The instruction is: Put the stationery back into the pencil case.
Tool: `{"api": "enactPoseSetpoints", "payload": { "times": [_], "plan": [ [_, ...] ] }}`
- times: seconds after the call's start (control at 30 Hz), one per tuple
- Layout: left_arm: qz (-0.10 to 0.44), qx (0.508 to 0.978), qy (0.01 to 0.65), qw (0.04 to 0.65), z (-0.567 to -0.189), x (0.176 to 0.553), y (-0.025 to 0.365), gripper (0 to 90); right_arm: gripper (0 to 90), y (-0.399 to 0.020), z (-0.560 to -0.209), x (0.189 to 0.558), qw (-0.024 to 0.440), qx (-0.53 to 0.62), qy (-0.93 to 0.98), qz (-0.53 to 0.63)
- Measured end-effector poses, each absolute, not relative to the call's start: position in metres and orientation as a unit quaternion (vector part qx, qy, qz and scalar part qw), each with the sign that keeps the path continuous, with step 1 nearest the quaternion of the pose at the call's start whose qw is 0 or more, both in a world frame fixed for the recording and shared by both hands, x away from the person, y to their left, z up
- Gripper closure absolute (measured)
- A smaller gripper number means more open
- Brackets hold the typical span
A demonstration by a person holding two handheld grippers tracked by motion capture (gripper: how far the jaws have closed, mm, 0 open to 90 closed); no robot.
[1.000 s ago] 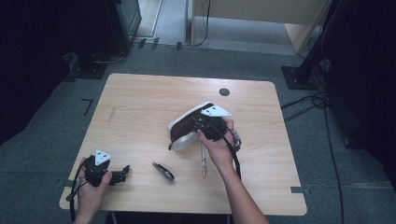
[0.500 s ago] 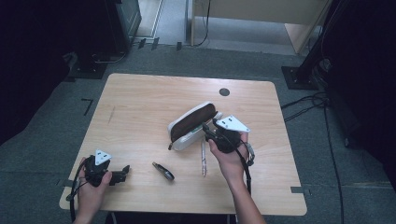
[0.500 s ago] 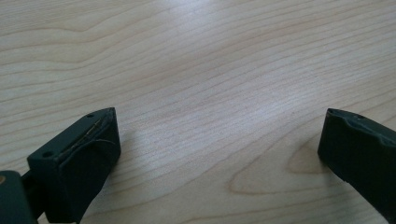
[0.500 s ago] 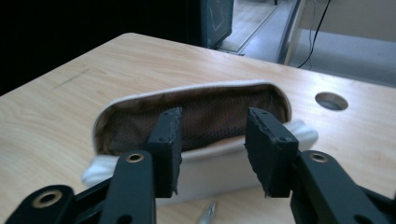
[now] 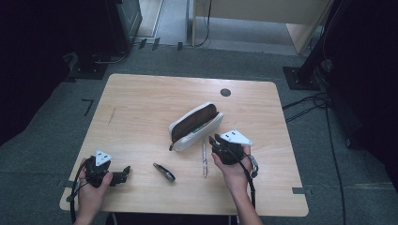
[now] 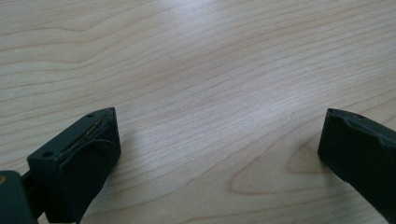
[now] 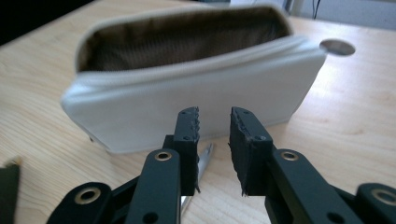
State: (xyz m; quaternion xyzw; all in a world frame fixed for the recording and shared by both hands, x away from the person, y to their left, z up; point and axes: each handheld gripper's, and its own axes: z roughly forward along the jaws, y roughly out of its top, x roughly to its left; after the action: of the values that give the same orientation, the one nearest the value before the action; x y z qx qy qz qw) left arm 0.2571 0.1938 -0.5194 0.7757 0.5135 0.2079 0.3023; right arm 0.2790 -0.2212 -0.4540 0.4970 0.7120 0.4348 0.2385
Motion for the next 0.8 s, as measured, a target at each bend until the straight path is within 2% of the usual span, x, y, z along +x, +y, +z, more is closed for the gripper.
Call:
{"api": "enactPoseSetpoints", "payload": {
  "times": [0.33,0.8],
  "plan": [
    [0.208,0.775,0.514,0.302,-0.519,0.257,0.194,0.0,71.1,-0.205,-0.486,0.296,0.205,0.518,0.731,0.395],
    [0.208,0.776,0.513,0.302,-0.519,0.257,0.194,0.0,72.3,-0.195,-0.506,0.310,0.186,0.539,0.742,0.353]
  ]
}}
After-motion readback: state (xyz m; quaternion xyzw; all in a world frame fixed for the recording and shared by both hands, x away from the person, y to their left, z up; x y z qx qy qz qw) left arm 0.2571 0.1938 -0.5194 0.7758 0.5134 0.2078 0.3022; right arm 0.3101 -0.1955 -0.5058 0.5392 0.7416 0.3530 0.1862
